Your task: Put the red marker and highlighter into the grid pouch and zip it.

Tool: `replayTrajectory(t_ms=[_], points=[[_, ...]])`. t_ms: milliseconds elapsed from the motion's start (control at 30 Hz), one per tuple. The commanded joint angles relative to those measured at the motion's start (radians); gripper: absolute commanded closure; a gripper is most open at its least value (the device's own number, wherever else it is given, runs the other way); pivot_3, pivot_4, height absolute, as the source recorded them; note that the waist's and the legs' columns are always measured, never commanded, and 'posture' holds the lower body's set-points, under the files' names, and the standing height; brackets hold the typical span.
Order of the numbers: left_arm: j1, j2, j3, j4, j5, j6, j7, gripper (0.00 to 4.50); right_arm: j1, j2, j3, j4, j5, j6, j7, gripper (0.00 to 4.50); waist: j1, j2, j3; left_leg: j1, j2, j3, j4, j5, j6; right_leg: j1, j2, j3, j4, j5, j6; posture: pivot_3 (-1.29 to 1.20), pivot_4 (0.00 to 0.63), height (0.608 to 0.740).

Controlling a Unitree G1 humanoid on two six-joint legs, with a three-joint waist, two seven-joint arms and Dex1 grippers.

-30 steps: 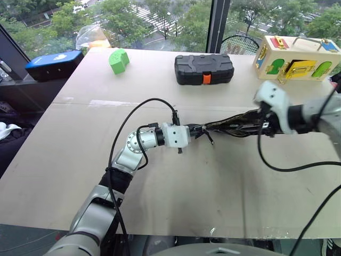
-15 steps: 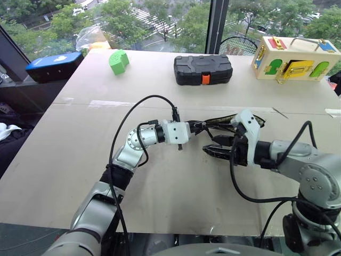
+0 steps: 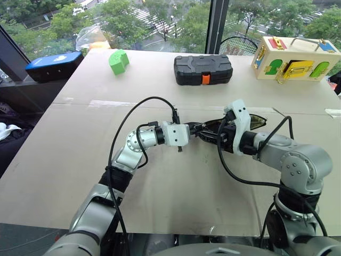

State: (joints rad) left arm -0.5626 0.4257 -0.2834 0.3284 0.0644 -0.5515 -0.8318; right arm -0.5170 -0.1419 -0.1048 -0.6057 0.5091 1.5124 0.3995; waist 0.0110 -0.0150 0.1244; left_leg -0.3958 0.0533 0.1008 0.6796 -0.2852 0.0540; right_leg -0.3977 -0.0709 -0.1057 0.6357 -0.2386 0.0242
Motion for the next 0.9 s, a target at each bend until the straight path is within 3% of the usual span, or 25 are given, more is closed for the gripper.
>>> replayTrajectory(t_ms=[33,100,200,567,900], points=[[-0.001,-0.005,0.004,-0.049,-0.013,-0.002,0.003,4.5,-0.023,0.01,0.002,-0.007,0.024,-0.031,-0.009,2.43,0.0,0.0,0.0,0.0,0.0,0.0,0.0,0.0,0.0,0.0,0.0,0.0,0.0,0.0,0.0,0.0,0.15,0.74],[0.001,-0.005,0.004,-0.052,-0.012,-0.001,0.003,4.5,-0.022,0.012,0.001,-0.006,0.03,-0.032,-0.013,3.03,-0.001,0.0,0.0,0.0,0.0,0.0,0.0,0.0,0.0,0.0,0.0,0.0,0.0,0.0,0.0,0.0,0.15,0.74],[0.007,-0.002,0.004,-0.057,-0.01,-0.002,0.004,4.5,-0.025,0.017,-0.014,-0.012,0.046,-0.024,-0.016,4.45,-0.003,0.0,0.0,0.0,0.0,0.0,0.0,0.0,0.0,0.0,0.0,0.0,0.0,0.0,0.0,0.0,0.15,0.74],[0.016,0.017,0.011,-0.034,0.012,-0.013,0.012,4.5,-0.035,-0.053,-0.096,-0.071,0.116,0.04,0.0,4.48,-0.002,0.0,0.0,0.0,0.0,0.0,0.0,0.0,0.0,0.0,0.0,0.0,0.0,0.0,0.0,0.0,0.15,0.74],[0.027,0.03,0.017,-0.028,0.02,-0.015,0.027,4.5,-0.005,-0.259,-0.229,-0.051,0.14,0.062,0.025,4.48,-0.001,0.001,0.0,0.0,0.0,0.0,0.0,-0.002,0.003,0.0,-0.001,0.0,-0.001,0.0,0.0,0.0,0.15,0.74]])
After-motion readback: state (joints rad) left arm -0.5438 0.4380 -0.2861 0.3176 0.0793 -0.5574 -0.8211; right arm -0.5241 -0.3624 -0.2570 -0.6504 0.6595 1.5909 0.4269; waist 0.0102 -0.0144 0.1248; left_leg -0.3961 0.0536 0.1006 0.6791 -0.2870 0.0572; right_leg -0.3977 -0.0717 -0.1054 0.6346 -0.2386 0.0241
